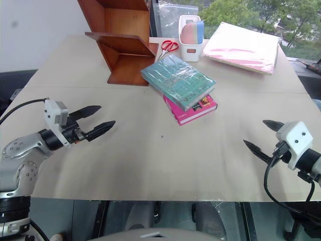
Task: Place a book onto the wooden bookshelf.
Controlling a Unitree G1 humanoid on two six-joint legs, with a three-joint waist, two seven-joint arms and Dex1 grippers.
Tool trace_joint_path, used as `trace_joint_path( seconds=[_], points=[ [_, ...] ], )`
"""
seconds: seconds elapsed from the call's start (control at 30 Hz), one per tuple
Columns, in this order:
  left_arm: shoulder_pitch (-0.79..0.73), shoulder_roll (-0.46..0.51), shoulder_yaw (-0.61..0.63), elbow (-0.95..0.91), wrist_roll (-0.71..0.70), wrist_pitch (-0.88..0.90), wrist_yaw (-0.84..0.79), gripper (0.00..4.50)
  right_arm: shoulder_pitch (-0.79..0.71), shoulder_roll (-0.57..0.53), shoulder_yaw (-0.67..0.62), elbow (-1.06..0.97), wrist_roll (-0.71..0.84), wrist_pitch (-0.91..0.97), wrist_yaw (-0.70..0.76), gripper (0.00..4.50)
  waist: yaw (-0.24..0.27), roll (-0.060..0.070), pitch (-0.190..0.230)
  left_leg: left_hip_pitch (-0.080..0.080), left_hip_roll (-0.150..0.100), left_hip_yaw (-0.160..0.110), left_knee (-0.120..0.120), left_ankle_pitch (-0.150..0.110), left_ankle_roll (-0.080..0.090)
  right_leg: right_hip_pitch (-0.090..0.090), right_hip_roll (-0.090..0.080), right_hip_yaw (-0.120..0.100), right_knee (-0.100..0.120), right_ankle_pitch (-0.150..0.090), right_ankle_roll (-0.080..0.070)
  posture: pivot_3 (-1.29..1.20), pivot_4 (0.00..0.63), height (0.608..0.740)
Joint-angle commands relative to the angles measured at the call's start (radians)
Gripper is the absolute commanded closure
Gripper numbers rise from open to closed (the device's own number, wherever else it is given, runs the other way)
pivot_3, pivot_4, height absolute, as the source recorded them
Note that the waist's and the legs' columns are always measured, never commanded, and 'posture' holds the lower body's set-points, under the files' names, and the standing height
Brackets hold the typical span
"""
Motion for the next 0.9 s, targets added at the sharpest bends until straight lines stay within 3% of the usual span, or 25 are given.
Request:
trace_joint_path(
  seconds=[0.03,0.1,0.27,0.37,0.53,0.67,0.8,0.9],
  points=[
    [-0.019,0.007,0.019,-0.013,-0.017,-0.008,-0.013,0.02,-0.056,-0.019,-0.005,-0.021,0.023,0.028,-0.020,0.26,0.000,0.000,0.000,0.000,0.000,0.000,0.000,0.000,0.000,0.000,0.000,0.000,0.000,0.000,0.000,0.00,0.150,0.740],
    [-0.031,-0.007,0.008,-0.022,-0.028,-0.005,-0.014,0.00,-0.109,-0.016,0.032,-0.028,0.030,0.061,-0.044,0.82,-0.004,0.000,0.000,0.000,0.000,0.000,0.000,0.000,0.000,0.000,0.000,0.000,0.000,0.000,0.000,0.00,0.150,0.740],
    [-0.042,-0.016,0.003,-0.029,-0.026,-0.007,-0.016,0.00,-0.195,-0.008,0.092,-0.019,0.026,0.095,-0.065,3.32,-0.001,0.000,0.000,0.000,0.000,0.000,0.000,0.000,0.000,0.000,0.000,0.001,0.001,0.000,0.000,0.00,0.150,0.740],
    [-0.046,-0.021,0.001,-0.037,-0.027,-0.008,-0.013,0.00,-0.259,0.004,0.139,-0.004,0.017,0.109,-0.092,4.44,-0.001,0.000,0.000,0.000,0.000,0.001,0.000,0.000,0.000,-0.001,0.000,0.001,0.000,0.000,0.000,0.00,0.150,0.740],
    [-0.058,-0.027,-0.011,-0.056,-0.036,-0.014,-0.030,0.00,-0.402,0.036,0.255,0.041,0.013,0.164,-0.124,4.44,-0.002,0.000,0.000,0.000,0.000,0.001,0.000,0.000,0.000,-0.001,0.000,0.001,0.000,0.000,0.000,0.00,0.150,0.740],
    [-0.083,-0.051,-0.034,-0.058,-0.038,-0.003,-0.013,0.00,-0.525,0.056,0.405,0.093,-0.098,0.226,-0.192,4.44,-0.003,0.000,0.000,0.000,0.000,0.001,0.000,0.000,0.000,-0.001,0.000,0.001,0.001,0.000,0.000,0.00,0.150,0.740],
    [-0.129,-0.109,-0.071,-0.056,-0.031,0.043,0.066,0.00,-0.613,0.131,0.470,0.186,-0.135,0.072,-0.159,4.44,0.003,0.000,0.000,-0.001,0.000,0.001,0.000,0.000,0.000,-0.001,0.000,0.000,0.001,0.000,0.000,0.00,0.150,0.740],
    [-0.129,-0.125,-0.086,-0.064,-0.020,0.039,0.074,0.00,-0.661,0.168,0.488,0.233,-0.159,0.090,-0.189,4.44,0.001,0.000,0.000,-0.002,0.000,0.001,0.001,0.000,0.000,-0.001,0.000,0.001,0.000,0.000,0.000,0.00,0.150,0.740]
  ],
)
